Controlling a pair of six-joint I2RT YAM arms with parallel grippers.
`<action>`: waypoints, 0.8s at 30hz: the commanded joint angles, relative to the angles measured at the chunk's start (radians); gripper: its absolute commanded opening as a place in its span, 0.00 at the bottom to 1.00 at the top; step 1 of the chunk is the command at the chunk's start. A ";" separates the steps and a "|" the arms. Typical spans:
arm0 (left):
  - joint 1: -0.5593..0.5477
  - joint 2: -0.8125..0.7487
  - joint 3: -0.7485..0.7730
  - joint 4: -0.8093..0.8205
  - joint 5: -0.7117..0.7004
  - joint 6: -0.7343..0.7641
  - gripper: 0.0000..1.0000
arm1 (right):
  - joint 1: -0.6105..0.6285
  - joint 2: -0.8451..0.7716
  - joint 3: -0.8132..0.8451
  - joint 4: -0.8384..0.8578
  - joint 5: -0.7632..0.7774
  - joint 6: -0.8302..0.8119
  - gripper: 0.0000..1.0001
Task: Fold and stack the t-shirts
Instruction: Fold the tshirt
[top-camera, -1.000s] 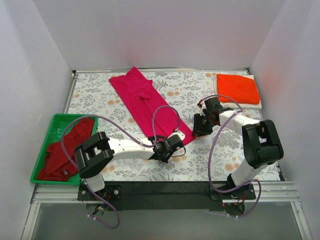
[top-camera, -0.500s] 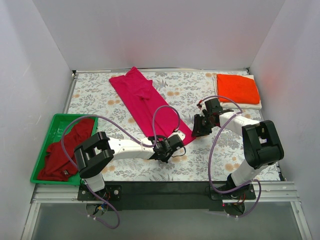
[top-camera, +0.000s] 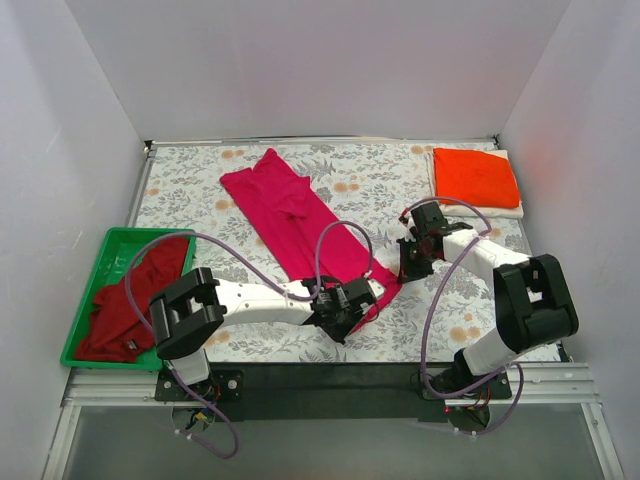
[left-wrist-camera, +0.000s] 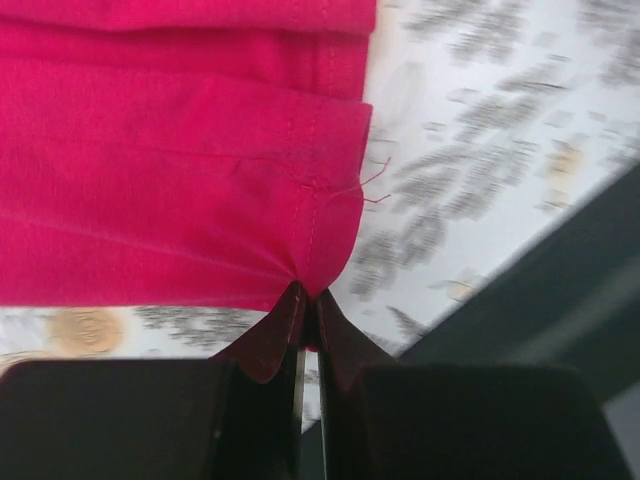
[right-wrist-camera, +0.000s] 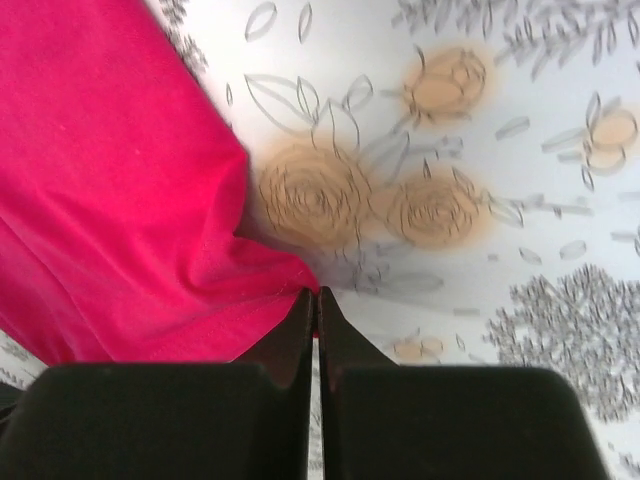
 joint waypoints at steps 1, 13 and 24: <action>-0.037 -0.051 0.051 -0.035 0.157 -0.038 0.05 | -0.001 -0.076 0.000 -0.116 0.079 -0.027 0.01; 0.248 -0.181 0.022 0.025 0.086 -0.136 0.04 | 0.008 0.078 0.373 -0.173 -0.072 -0.002 0.01; 0.549 -0.242 -0.042 0.064 0.060 0.008 0.05 | 0.072 0.371 0.773 -0.185 -0.138 0.050 0.01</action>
